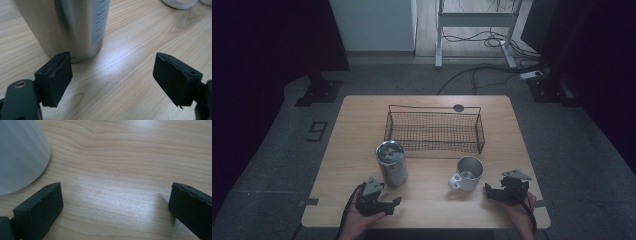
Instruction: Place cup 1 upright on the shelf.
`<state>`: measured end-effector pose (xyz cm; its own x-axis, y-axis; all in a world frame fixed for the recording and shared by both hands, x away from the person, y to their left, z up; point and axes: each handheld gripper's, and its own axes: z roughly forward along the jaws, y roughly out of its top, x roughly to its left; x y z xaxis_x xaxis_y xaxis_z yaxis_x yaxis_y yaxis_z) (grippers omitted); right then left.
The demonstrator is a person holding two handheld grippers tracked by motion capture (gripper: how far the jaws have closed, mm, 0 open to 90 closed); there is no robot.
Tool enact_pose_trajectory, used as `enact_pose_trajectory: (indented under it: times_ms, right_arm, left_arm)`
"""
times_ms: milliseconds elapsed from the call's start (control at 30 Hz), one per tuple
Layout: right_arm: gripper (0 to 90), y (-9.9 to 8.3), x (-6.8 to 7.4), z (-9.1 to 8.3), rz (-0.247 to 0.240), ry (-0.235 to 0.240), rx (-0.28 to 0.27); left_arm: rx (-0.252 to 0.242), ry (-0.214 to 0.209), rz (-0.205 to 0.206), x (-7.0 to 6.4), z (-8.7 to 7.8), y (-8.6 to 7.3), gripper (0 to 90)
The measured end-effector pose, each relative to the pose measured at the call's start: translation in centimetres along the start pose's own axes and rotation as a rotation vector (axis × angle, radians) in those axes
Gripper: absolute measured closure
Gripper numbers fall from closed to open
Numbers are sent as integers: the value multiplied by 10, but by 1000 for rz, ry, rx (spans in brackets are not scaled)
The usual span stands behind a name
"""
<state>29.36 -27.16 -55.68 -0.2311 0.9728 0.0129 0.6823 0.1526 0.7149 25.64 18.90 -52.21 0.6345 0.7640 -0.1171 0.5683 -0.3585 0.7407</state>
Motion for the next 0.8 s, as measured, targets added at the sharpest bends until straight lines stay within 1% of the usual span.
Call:
enact_pose_trajectory:
  times_ms: [200, 300, 500, 800]
  right_arm:
    - [0, -1, -1, -1, -6, 4, 1]
    - [0, -1, -1, -1, -5, 4, 0]
    - [0, 0, -2, 0, 0, -1, 1]
    - [14, -3, -2, -3, 2, -4, -5]
  left_arm:
    - [-6, -9, -3, -2, -1, 1, 157]
    - [-18, -14, 3, -4, -5, 2, 157]
    - [-38, -9, -6, 0, -11, 3, 155]
    - [-30, -8, -11, 1, -9, 2, 152]
